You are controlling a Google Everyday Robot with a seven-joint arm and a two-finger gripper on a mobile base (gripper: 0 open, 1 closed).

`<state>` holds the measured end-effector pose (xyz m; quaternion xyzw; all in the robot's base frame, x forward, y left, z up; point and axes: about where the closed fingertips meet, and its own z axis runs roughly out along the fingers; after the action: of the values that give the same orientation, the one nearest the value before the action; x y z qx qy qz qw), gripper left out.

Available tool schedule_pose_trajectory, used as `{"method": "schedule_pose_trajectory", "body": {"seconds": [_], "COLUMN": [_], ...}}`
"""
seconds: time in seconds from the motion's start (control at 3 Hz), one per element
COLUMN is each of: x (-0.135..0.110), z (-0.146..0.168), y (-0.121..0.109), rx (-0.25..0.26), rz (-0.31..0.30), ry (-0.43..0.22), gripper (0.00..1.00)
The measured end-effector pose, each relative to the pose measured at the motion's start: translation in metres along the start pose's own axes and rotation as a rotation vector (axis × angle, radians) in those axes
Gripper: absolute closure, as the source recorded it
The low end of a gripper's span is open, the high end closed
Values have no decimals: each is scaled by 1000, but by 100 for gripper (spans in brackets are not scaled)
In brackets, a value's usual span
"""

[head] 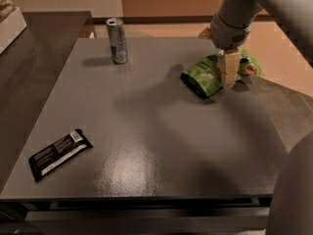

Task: Move green rice chip bag near redbull can

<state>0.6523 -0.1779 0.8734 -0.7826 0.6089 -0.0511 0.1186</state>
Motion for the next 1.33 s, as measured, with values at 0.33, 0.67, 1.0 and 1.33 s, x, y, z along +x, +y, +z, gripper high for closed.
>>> {"method": "schedule_pose_trajectory", "body": {"seconds": [0.33, 0.67, 1.0, 1.33], "x": [2, 4, 2, -7], "z": [12, 15, 8, -5], "y": [4, 5, 1, -6], "rx": [-34, -49, -29, 5], "rz": [-72, -114, -130, -138], "ry": [39, 65, 78, 82], "gripper": [7, 24, 48, 72]}}
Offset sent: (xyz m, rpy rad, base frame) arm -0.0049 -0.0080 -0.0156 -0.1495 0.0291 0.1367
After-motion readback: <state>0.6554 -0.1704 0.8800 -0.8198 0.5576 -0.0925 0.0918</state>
